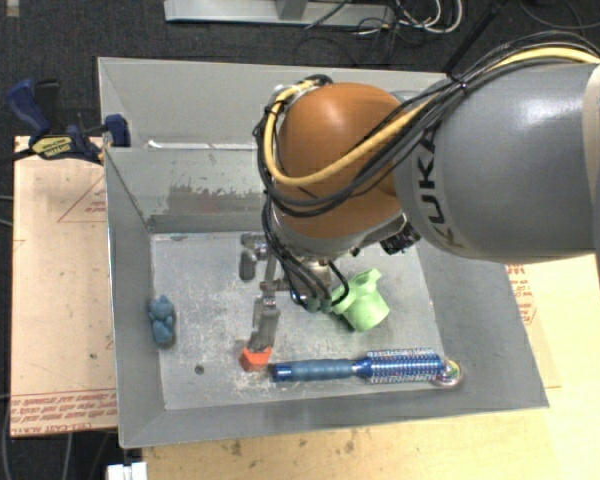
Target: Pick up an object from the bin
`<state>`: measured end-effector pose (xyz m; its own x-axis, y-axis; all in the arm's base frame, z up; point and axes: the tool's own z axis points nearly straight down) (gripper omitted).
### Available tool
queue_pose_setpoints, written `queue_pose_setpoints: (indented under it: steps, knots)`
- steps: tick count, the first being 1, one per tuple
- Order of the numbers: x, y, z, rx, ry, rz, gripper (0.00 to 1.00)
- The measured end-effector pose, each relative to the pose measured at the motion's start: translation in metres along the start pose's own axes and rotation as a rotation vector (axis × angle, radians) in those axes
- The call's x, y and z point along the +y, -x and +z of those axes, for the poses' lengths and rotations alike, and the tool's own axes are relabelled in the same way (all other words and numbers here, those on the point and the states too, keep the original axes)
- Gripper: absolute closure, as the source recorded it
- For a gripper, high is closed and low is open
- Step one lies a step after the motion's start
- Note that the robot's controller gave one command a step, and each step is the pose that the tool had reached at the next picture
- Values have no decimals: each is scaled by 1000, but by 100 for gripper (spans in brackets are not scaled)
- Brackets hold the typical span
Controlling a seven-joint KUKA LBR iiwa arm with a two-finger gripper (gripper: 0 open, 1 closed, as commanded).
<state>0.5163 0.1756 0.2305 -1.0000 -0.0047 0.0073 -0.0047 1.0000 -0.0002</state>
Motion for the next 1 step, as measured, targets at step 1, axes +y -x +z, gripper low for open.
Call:
queue_pose_setpoints:
  steps: [1]
  knots:
    - [-50, -22, 165, -2, 0, 116, 0]
